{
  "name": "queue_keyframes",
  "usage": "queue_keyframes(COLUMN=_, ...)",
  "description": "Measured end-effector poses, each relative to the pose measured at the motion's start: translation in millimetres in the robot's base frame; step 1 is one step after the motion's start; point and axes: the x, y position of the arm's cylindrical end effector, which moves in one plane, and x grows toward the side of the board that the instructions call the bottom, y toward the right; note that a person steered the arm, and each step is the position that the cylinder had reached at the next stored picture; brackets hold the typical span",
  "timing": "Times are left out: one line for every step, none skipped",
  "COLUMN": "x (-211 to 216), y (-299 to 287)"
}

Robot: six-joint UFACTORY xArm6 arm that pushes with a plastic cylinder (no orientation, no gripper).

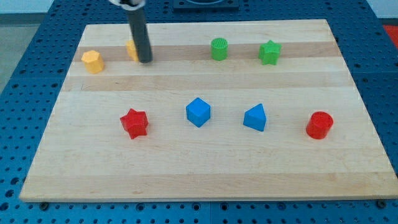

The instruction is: Slide the yellow heart vertical to the yellow hexagon

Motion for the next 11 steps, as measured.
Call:
queue_keyframes(x=-33.2, y=-23.6)
queue_keyframes(x=-61.5, y=-30.4)
queue_keyframes(x=-69.1, y=-19.6)
queue_keyframes(x=-74.2, y=-26.0)
queue_keyframes(x=-74.3, y=-43.9)
queue_keyframes(x=-74.2, y=-37.6)
queue_keyframes(x=-64.6, y=-22.0)
queue_keyframes(x=-54.7, y=-33.8)
queue_keyframes(x=-57.4, y=-57.3)
queue_keyframes(x=-64.4, y=-72.6)
queue_keyframes(x=-65.6, y=-73.4)
